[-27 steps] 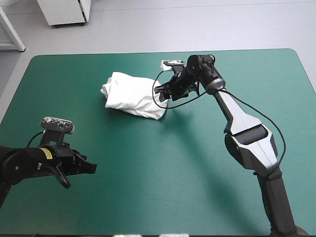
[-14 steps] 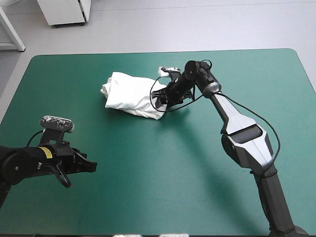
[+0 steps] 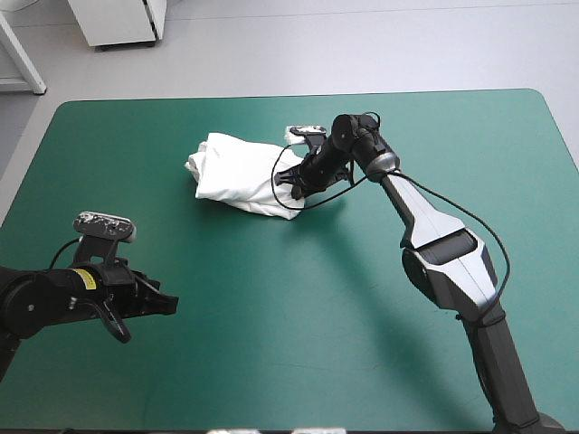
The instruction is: Fold the cloth
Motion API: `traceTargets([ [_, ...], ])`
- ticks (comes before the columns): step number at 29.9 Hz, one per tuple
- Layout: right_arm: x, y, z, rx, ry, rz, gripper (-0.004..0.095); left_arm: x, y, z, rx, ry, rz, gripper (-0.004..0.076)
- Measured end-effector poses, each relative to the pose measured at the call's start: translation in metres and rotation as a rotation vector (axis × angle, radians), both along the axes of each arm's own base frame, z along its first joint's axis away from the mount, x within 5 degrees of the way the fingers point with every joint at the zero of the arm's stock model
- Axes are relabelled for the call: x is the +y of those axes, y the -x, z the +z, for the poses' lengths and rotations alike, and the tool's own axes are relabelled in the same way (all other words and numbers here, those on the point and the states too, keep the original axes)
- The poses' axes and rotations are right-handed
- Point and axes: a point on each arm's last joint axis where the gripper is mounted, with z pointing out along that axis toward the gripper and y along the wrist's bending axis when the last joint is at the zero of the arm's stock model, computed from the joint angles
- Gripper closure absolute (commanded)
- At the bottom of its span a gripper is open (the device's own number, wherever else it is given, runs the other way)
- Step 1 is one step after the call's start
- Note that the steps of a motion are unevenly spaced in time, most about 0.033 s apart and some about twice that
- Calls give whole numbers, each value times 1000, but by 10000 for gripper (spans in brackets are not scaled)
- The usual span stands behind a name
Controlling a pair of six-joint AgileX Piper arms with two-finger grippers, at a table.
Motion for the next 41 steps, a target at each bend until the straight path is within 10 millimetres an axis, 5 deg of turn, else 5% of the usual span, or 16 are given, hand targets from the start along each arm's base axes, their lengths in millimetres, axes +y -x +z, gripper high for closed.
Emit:
traceTargets([
  [8, -37, 1, 17, -27, 95, -37, 925, 0, 0, 0, 0, 0, 0, 733],
  [15, -111, 14, 14, 65, 200, -130, 925, 0, 0, 0, 0, 0, 0, 733],
  [24, -222, 55, 19, 169, 313, -302, 925, 0, 0, 0, 1, 0, 0, 733],
  [32, -323, 89, 46, 167, 346, -544, 925, 0, 0, 0, -9, -6, -12, 733],
  [41, -382, 108, 52, 179, 386, -690, 925, 0, 0, 0, -10, -8, -15, 733],
])
